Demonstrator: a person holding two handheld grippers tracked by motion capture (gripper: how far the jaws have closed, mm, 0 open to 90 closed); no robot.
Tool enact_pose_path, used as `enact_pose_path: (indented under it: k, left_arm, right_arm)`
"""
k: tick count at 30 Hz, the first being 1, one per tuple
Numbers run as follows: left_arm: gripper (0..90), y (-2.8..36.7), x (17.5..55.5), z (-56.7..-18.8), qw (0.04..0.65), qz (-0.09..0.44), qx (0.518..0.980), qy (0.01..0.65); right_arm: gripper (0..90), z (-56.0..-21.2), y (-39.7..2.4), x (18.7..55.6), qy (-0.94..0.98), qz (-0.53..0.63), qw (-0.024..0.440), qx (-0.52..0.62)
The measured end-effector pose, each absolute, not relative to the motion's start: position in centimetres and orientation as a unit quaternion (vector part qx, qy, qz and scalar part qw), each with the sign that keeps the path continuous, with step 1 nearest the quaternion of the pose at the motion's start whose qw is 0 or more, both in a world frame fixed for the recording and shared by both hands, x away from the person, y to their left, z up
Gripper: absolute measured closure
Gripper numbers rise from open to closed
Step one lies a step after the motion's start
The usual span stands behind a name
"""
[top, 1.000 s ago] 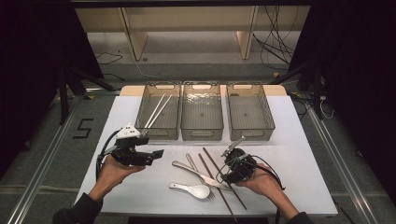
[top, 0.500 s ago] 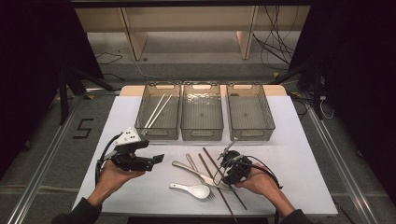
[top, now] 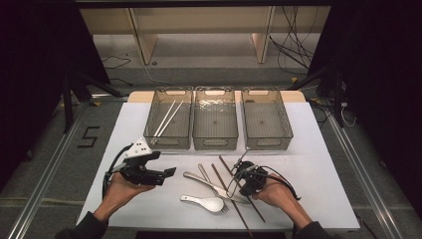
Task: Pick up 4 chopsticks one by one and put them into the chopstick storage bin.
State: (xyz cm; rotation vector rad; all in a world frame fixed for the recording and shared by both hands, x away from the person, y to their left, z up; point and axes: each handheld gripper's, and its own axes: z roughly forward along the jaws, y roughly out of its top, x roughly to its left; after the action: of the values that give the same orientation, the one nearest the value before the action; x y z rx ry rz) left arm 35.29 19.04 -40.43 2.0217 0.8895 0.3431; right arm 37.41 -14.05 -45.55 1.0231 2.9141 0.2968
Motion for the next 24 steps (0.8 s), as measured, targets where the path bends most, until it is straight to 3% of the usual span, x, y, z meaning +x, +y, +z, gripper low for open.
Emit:
enact_pose_path:
  k: [24]
  left_arm:
    - [18.9, 18.97, 35.19, -40.51, 0.435, 0.140, 0.816, 0.354]
  right_arm:
    - [85.9, -45.55, -13.82, 37.89, 0.929, 0.081, 0.013, 0.360]
